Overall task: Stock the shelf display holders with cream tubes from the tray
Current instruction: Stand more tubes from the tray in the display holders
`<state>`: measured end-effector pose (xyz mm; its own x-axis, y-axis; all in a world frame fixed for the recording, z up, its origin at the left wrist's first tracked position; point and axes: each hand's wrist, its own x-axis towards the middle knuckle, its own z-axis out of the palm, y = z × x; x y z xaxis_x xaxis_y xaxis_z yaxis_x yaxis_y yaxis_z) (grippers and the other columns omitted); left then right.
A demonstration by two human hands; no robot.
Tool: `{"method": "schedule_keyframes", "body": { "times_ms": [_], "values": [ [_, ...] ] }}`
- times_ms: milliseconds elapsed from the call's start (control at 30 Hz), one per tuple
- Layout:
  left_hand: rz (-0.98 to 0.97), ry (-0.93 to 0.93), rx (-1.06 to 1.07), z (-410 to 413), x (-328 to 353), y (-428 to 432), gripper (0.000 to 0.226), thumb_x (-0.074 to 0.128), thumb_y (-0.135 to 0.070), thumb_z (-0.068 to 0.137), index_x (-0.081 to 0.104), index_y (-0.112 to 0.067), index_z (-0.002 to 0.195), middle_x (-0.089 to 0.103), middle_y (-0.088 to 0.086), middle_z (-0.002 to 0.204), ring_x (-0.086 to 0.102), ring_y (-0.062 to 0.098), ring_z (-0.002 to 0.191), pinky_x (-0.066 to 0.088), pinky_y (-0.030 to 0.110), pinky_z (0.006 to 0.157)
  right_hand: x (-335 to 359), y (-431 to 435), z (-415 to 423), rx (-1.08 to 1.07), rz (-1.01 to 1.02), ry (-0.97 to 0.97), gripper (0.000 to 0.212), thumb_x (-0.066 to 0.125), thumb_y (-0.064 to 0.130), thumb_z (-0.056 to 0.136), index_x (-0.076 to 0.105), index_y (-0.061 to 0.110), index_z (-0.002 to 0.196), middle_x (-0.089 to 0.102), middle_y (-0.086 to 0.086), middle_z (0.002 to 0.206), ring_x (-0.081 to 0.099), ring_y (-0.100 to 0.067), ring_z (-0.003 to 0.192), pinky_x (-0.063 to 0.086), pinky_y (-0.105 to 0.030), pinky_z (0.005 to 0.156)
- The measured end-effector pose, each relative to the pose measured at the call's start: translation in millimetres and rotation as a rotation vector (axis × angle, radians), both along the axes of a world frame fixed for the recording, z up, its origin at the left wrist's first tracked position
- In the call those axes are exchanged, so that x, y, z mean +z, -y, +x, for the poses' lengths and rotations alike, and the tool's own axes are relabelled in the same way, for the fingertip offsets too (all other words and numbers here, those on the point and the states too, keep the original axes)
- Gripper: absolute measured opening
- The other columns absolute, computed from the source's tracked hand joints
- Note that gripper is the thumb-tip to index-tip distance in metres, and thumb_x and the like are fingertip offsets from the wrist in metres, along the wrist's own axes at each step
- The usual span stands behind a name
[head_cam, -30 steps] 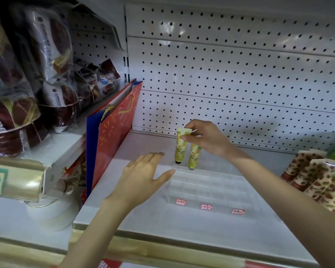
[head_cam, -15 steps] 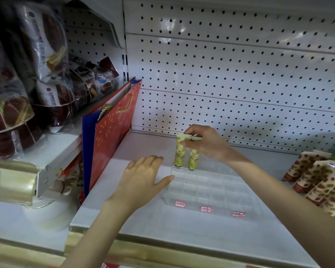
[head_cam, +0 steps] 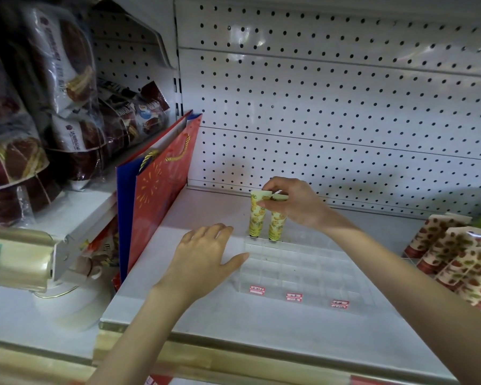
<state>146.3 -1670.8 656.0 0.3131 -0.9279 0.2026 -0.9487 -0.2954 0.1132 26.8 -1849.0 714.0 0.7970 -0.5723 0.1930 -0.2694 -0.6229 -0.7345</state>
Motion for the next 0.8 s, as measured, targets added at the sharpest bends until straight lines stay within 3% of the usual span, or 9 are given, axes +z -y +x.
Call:
{"method": "schedule_keyframes", "body": {
  "times_ms": [100, 200, 333, 500, 633, 800],
  "values": [
    [0.009, -0.002, -0.007, 0.1, 1.6, -1.3, 0.096, -0.005, -0.074, 0.067, 0.031, -0.025, 0.142, 0.037, -0.01, 0.145, 0.035, 0.012, 0.131, 0.026, 0.029, 0.107, -0.3, 0.0, 0.3, -0.005, 0.004, -0.006, 0.011, 0.071, 0.019, 0.082, 0.063, 0.017, 0.089, 0.059, 0.012, 0.085, 0.055, -0.003, 0.075, 0.039, -0.008, 0.056],
    [0.02, -0.02, -0.019, 0.0, 4.0, -1.9, 0.081, 0.012, -0.074, 0.08, 0.031, -0.025, 0.142, 0.036, -0.009, 0.146, 0.034, 0.013, 0.132, 0.026, 0.029, 0.107, 0.5, 0.0, 0.6, -0.015, -0.001, -0.01, 0.012, 0.072, 0.02, 0.081, 0.064, 0.018, 0.09, 0.061, 0.01, 0.088, 0.057, -0.003, 0.078, 0.039, -0.003, 0.059],
    [0.03, -0.03, -0.037, -0.7, 11.2, -2.7, 0.073, 0.02, -0.07, 0.086, 0.028, -0.025, 0.143, 0.033, -0.009, 0.147, 0.031, 0.013, 0.133, 0.024, 0.029, 0.107, 6.4, -1.9, -3.5, -0.029, 0.017, 0.004, 0.013, 0.071, 0.022, 0.082, 0.064, 0.018, 0.094, 0.065, 0.005, 0.097, 0.06, -0.002, 0.087, 0.043, -0.008, 0.076],
    [0.004, 0.014, -0.061, 1.5, 35.9, -0.5, 0.09, 0.008, -0.078, 0.073, 0.029, -0.023, 0.142, 0.036, -0.005, 0.146, 0.036, 0.018, 0.13, 0.03, 0.03, 0.1, 22.4, -14.0, -25.3, -0.154, -0.173, -0.05, 0.029, 0.056, 0.035, 0.092, 0.057, 0.022, 0.118, 0.056, 0.008, 0.122, 0.052, -0.007, 0.113, 0.037, -0.014, 0.078],
    [-0.091, 0.055, -0.111, 2.4, 58.4, 6.9, 0.086, 0.012, -0.076, 0.076, 0.031, -0.022, 0.14, 0.039, -0.004, 0.144, 0.038, 0.02, 0.129, 0.031, 0.03, 0.1, 35.2, -32.7, -57.7, -0.272, -0.348, -0.188, 0.043, 0.044, 0.044, 0.095, 0.043, 0.027, 0.135, 0.04, 0.009, 0.142, 0.041, -0.012, 0.128, 0.036, -0.026, 0.099],
    [-0.132, 0.101, -0.213, -14.7, 73.0, 17.8, 0.101, 0.001, -0.076, 0.063, 0.037, -0.02, 0.138, 0.041, -0.001, 0.143, 0.038, 0.021, 0.129, 0.031, 0.034, 0.103, 31.1, -67.1, -116.3, -0.378, -0.511, -0.515, 0.061, 0.03, 0.056, 0.094, 0.021, 0.028, 0.147, 0.018, 0.007, 0.155, 0.017, -0.015, 0.142, 0.018, -0.038, 0.115]
  ]
}}
